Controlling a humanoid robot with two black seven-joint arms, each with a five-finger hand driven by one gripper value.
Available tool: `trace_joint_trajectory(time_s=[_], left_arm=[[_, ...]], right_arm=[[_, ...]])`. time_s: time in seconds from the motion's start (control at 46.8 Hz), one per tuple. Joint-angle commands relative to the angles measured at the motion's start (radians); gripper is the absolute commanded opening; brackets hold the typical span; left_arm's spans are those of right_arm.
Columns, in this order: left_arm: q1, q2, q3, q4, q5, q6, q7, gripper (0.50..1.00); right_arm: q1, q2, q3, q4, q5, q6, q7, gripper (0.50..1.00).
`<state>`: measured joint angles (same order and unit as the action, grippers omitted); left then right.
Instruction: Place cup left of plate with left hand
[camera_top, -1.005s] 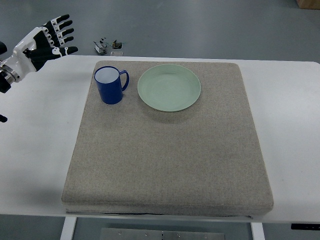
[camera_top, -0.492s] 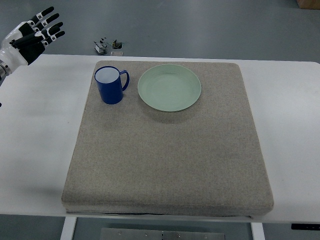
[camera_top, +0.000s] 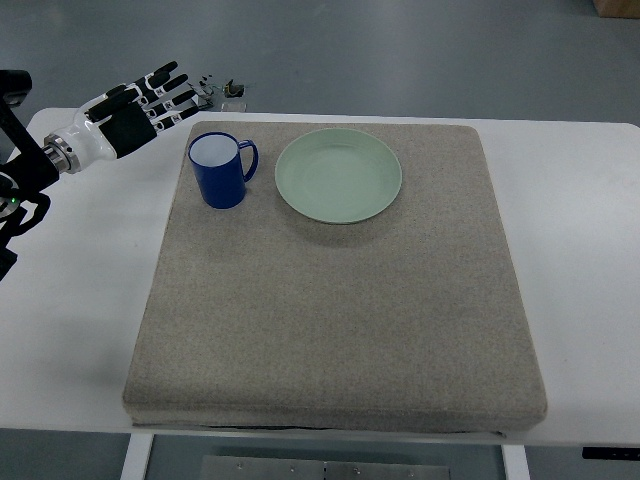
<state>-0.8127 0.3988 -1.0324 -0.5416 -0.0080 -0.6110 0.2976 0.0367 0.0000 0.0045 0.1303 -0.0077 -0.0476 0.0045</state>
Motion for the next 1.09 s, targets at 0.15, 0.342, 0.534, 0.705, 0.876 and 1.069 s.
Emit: trace_joint_trajectory(time_s=[0.15, 0.342, 0.534, 0.705, 0.876, 1.069], left_arm=[[-0.008, -0.001, -0.001, 0.0, 0.0, 0.0, 0.0, 0.996], [-0.008, -0.001, -0.001, 0.003, 0.0, 0.0, 0.0, 0.996], [-0.008, 0.0, -0.001, 0.006, -0.001, 0.0, 0.0, 0.996], [-0.008, 0.002, -0.001, 0.008, -0.001, 0.0, 0.0, 0.996], [-0.01, 0.005, -0.003, 0.008, -0.001, 0.0, 0.0, 0.996], [-0.006, 0.009, -0.003, 0.008, -0.001, 0.0, 0.0, 0.996]], right_arm=[[0.0, 0.0, 0.0, 0.0, 0.0, 0.0, 0.0, 0.934], [0.0, 0.0, 0.0, 0.0, 0.0, 0.0, 0.0, 0.934], [0.0, 0.0, 0.0, 0.003, -0.002, 0.005, 0.0, 0.934], [0.002, 0.0, 0.002, -0.001, -0.003, -0.003, 0.0, 0.934], [0.002, 0.0, 0.003, 0.006, 0.0, 0.005, 0.0, 0.934], [-0.001, 0.0, 0.003, 0.009, 0.0, 0.005, 0.0, 0.934]])
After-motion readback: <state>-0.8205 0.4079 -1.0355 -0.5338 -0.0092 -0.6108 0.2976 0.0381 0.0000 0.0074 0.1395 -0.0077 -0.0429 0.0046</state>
